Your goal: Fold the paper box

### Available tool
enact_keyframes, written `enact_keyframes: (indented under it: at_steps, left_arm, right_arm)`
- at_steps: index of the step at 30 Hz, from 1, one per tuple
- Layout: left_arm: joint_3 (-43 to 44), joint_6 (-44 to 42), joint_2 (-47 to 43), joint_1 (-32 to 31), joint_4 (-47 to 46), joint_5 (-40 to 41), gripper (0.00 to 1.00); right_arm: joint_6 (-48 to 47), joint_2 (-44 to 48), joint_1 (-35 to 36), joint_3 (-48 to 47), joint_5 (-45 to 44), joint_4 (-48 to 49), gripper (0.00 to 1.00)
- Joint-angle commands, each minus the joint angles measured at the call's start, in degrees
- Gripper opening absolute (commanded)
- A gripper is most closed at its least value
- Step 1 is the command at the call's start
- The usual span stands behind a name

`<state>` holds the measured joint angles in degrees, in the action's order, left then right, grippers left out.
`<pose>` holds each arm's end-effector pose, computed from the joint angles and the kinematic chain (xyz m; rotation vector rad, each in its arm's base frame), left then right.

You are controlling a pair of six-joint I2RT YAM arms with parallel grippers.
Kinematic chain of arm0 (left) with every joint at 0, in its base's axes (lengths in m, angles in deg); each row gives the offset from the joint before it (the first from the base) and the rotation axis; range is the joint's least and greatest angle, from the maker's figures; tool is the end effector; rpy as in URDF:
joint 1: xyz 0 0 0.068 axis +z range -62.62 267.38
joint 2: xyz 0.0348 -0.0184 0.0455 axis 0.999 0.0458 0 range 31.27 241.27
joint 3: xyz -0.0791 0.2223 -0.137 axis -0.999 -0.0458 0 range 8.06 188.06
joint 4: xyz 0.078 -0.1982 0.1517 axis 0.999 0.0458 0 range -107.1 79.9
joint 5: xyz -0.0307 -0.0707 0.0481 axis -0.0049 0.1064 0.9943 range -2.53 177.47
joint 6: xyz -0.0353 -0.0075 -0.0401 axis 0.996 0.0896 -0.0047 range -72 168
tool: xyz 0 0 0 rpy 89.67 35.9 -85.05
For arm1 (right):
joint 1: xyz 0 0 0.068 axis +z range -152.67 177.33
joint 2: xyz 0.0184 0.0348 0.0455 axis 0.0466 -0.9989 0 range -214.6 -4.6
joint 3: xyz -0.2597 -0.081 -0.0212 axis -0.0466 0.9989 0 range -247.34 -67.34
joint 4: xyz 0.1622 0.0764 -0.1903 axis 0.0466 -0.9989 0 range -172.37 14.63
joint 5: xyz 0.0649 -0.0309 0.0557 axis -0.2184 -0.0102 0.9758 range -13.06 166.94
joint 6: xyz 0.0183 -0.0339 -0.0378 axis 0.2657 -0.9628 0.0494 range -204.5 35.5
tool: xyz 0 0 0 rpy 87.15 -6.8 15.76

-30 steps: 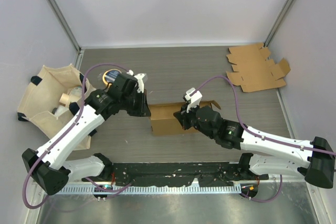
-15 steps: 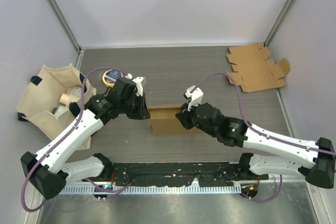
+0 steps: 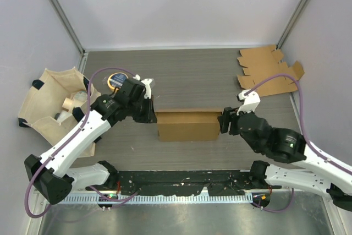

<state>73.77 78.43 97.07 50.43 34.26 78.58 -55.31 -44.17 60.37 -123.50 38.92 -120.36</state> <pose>0.1765 -0.1396 0.3285 0.2169 2.5766 -0.6686 0.0758 0.1005 0.3606 -0.1830 1.9645 0.3688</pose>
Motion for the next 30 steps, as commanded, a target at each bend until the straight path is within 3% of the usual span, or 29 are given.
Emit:
enact_keyframes:
  at_steps: [1,4,7,14,25,30]
  left_arm:
    - [2.75,-2.31,0.64,0.04,3.23,0.8,0.0]
    - [2.93,-2.57,0.82,0.04,3.75,0.71,0.0]
    - [3.19,-2.93,0.82,0.04,4.02,0.89,0.0]
    - [4.07,-3.54,1.44,0.12,4.28,-0.08,0.0]
    - [3.9,-3.98,1.17,0.47,4.72,-0.25,0.0]
    - [4.07,-3.89,0.82,0.56,4.81,-0.25,0.0]
  right_arm:
    - [0.96,1.68,0.23,4.03,-7.33,-0.2,0.6]
    - [-1.59,6.43,0.23,9.04,-7.24,3.67,0.5]
    - [-3.79,11.17,0.24,11.42,-7.85,7.01,0.47]
    - [-7.83,11.45,0.23,15.29,-6.11,12.73,0.48]
    - [-5.02,8.99,0.23,14.86,0.23,10.63,0.54]
    - [-2.74,6.79,0.15,14.33,-6.25,9.48,0.57]
